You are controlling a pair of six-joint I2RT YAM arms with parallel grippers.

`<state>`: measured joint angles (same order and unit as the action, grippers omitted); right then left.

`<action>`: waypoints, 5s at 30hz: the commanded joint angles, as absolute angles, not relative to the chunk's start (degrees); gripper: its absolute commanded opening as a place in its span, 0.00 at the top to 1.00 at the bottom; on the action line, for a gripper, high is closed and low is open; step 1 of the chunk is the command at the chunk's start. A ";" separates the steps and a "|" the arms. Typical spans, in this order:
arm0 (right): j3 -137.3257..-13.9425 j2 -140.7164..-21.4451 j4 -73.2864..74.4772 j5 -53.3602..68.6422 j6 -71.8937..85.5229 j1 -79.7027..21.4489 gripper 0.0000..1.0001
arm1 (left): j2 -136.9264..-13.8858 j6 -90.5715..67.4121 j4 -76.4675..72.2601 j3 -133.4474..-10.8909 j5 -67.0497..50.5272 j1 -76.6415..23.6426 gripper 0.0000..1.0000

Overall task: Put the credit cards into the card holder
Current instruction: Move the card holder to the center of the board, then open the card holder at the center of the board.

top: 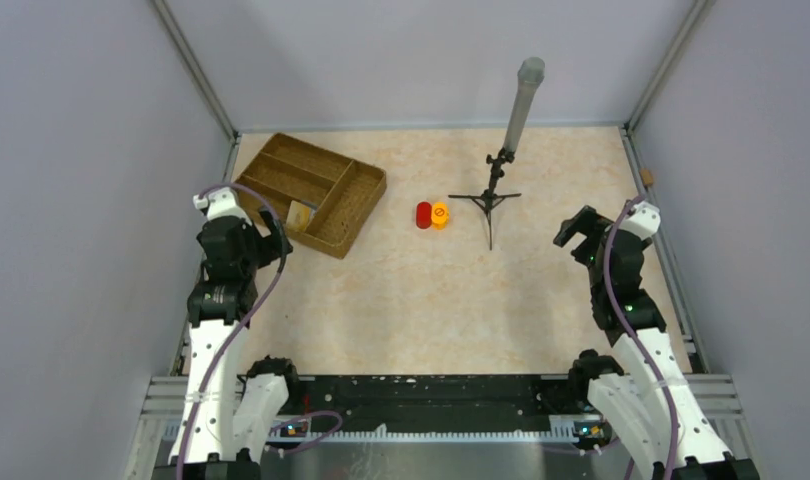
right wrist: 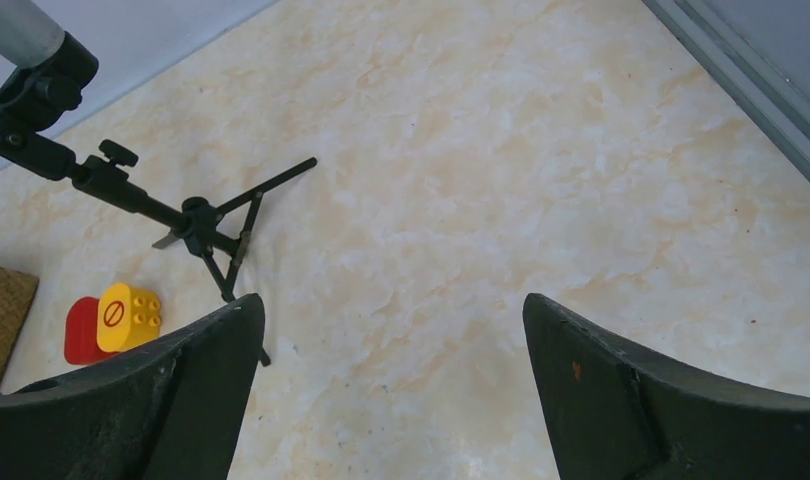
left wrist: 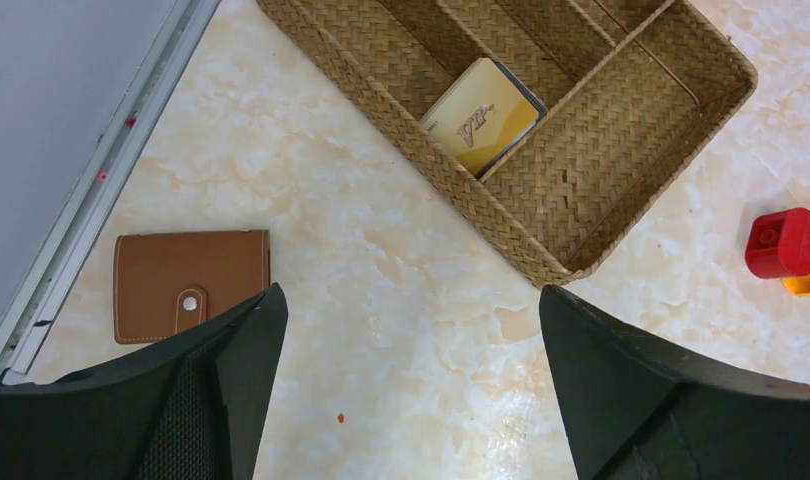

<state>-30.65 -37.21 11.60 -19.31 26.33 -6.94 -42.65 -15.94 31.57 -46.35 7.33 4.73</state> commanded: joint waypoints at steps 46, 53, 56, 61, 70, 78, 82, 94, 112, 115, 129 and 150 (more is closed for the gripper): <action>-34.29 -41.34 9.13 -13.72 23.45 -6.75 0.05 | -60.26 -53.26 7.72 -19.82 -1.83 41.69 0.37; -34.39 -41.75 9.06 -13.71 23.38 -6.76 0.05 | -64.03 -49.19 6.33 -20.56 -3.17 41.76 0.77; -34.16 -41.72 8.68 -13.43 23.35 -6.73 0.05 | -64.15 -48.29 5.89 -20.70 -4.44 41.76 0.95; -34.03 -41.77 8.47 -12.96 23.38 -6.77 0.05 | -61.55 -46.91 5.81 -19.17 -8.54 40.91 1.00; -33.50 -42.04 7.93 -12.20 23.60 -6.75 0.05 | -55.69 -42.29 14.58 -18.44 -12.86 34.64 1.00; -33.49 -43.06 7.41 -9.47 23.23 -6.74 0.06 | -54.34 -40.29 21.21 -19.46 -12.21 18.59 1.00; -33.53 -43.84 5.97 -4.80 22.13 -6.77 0.06 | -55.90 -38.79 24.19 -21.86 -12.11 10.54 1.00; -33.16 -55.73 1.22 23.66 26.72 -12.24 0.12 | -63.11 -36.95 23.94 -26.94 -17.06 -19.17 1.00; -19.72 -77.13 -30.71 30.02 45.64 -34.10 0.35 | -72.76 -37.86 -11.53 -18.62 -28.41 -35.30 1.00; -19.49 -81.91 -36.30 30.38 47.31 -36.18 0.39 | -72.74 -38.22 -15.11 -16.44 -29.06 -35.36 1.00; -24.44 -96.93 -51.18 30.35 54.18 -45.18 0.68 | -71.54 -40.04 -20.39 -13.27 -28.50 -35.41 1.00; -44.15 -74.90 10.09 45.82 27.79 -38.14 1.00 | -55.80 -22.78 11.33 -39.93 -32.78 -38.05 0.38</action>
